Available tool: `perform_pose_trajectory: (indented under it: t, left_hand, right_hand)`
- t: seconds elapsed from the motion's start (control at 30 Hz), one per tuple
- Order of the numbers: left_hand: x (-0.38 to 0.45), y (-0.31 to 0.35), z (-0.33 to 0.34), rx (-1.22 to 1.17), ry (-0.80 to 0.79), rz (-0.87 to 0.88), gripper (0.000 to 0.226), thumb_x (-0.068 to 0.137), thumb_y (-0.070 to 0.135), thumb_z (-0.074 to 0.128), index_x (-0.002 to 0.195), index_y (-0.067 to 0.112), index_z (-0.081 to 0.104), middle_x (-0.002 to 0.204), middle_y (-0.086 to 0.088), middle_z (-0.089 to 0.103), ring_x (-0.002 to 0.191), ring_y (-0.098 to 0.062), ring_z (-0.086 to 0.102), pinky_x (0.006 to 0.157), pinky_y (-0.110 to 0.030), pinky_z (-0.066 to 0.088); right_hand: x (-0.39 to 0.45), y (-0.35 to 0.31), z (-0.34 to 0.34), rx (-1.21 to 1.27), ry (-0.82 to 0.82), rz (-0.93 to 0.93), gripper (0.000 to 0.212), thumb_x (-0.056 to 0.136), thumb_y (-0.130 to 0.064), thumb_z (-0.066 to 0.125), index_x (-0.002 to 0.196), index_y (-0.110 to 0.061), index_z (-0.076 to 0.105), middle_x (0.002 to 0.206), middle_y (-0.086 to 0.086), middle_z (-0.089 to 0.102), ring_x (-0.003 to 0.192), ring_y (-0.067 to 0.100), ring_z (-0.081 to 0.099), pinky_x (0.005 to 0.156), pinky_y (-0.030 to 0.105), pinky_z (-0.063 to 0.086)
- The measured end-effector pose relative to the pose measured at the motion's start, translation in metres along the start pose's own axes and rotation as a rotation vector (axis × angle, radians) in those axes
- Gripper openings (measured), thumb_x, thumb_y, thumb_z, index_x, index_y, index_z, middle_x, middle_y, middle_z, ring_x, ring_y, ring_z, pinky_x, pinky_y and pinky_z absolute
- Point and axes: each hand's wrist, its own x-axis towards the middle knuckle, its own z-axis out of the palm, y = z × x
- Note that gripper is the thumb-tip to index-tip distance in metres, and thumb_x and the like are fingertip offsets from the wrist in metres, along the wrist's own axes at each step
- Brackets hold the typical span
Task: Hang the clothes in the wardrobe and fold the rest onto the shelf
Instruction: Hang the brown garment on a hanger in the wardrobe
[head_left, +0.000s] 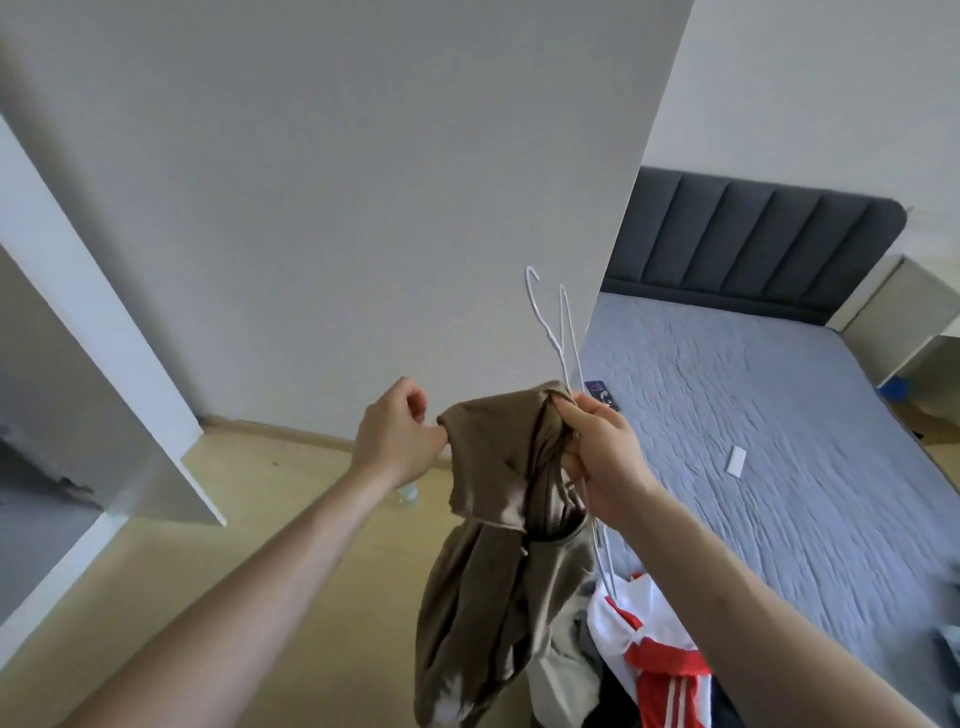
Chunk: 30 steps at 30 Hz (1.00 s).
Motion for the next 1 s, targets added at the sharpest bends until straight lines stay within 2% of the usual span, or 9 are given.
perform_pose_trajectory:
  t: [0.07,0.13,0.23,0.3,0.47,0.6,0.83,0.9,1.0]
  left_hand:
    - [-0.025,-0.016,0.02,-0.059,-0.125,-0.142,0.028,0.08,0.036,0.067,0.07,0.013,0.055,0.064,0.001,0.06,0.059,-0.019,0.055,0.058,-0.029,0.041]
    - [-0.055,-0.023,0.039,-0.203,-0.314,-0.247,0.036,0.072,0.04,0.056,0.072,0.004,0.065,0.063,-0.003,0.067,0.054,-0.019,0.065,0.051,-0.023,0.042]
    - [-0.097,-0.021,0.066,-0.414,-0.629,-0.288,0.038,0.082,0.039,0.06,0.096,0.006,0.072,0.088,-0.007,0.076,0.073,-0.018,0.072,0.06,-0.027,0.047]
    - [-0.112,-0.014,0.08,-0.468,-0.718,-0.246,0.032,0.089,0.04,0.065,0.104,0.012,0.071,0.095,0.0,0.076,0.082,-0.015,0.072,0.065,-0.026,0.049]
    - [-0.108,-0.009,0.094,-0.422,-0.411,-0.079,0.028,0.103,0.036,0.058,0.093,0.013,0.07,0.083,-0.002,0.077,0.07,-0.024,0.074,0.062,-0.037,0.058]
    - [-0.094,-0.013,0.095,-0.237,-0.376,0.0,0.034,0.102,0.03,0.054,0.074,0.019,0.068,0.072,0.003,0.073,0.066,-0.017,0.069,0.068,-0.041,0.058]
    - [-0.086,-0.032,0.093,-0.583,-0.518,-0.511,0.026,0.102,0.02,0.056,0.09,0.009,0.075,0.082,-0.009,0.077,0.077,-0.022,0.075,0.071,-0.031,0.059]
    - [-0.082,-0.046,0.091,-0.557,-0.567,-0.563,0.025,0.104,0.019,0.054,0.096,0.007,0.073,0.085,-0.011,0.077,0.082,-0.026,0.077,0.076,-0.037,0.064]
    - [-0.078,-0.071,0.09,-0.285,-0.569,-0.554,0.024,0.101,0.022,0.053,0.098,0.012,0.075,0.089,-0.009,0.078,0.084,-0.023,0.077,0.083,-0.043,0.064]
  right_hand:
    - [-0.003,-0.002,0.0,0.007,-0.005,-0.004,0.027,0.105,-0.01,0.052,0.079,-0.015,0.057,0.057,-0.001,0.031,0.037,0.006,0.025,0.031,0.019,0.022]
    - [-0.007,-0.007,0.001,-0.002,-0.009,-0.018,0.027,0.105,-0.01,0.052,0.078,-0.015,0.056,0.058,0.0,0.031,0.037,0.006,0.025,0.031,0.019,0.022]
    - [-0.012,-0.014,0.002,0.009,0.004,-0.042,0.025,0.105,-0.006,0.05,0.081,-0.01,0.058,0.056,0.0,0.038,0.034,0.003,0.031,0.031,0.016,0.026]
    - [-0.014,-0.016,0.001,0.006,0.004,-0.066,0.02,0.105,-0.007,0.052,0.086,-0.008,0.06,0.06,0.002,0.038,0.035,0.003,0.029,0.032,0.015,0.025]
    - [-0.014,-0.019,-0.013,-0.017,0.003,-0.075,0.022,0.104,-0.007,0.053,0.085,-0.012,0.064,0.064,0.002,0.032,0.038,0.005,0.023,0.032,0.017,0.021]
    - [-0.019,-0.024,-0.021,0.003,0.009,-0.071,0.024,0.105,-0.006,0.051,0.085,-0.012,0.064,0.061,0.0,0.034,0.04,0.005,0.023,0.033,0.017,0.02]
    - [-0.019,-0.029,-0.04,0.075,0.066,-0.089,0.024,0.106,-0.009,0.048,0.084,-0.011,0.055,0.064,0.001,0.037,0.04,0.005,0.023,0.033,0.018,0.018]
    - [-0.02,-0.026,-0.04,0.061,0.064,-0.088,0.017,0.106,-0.009,0.048,0.092,-0.008,0.056,0.063,0.001,0.039,0.039,0.004,0.024,0.032,0.017,0.019]
    - [-0.023,-0.023,-0.035,0.087,0.054,-0.073,0.023,0.106,-0.008,0.046,0.086,-0.011,0.057,0.058,-0.002,0.039,0.038,0.004,0.024,0.032,0.017,0.018]
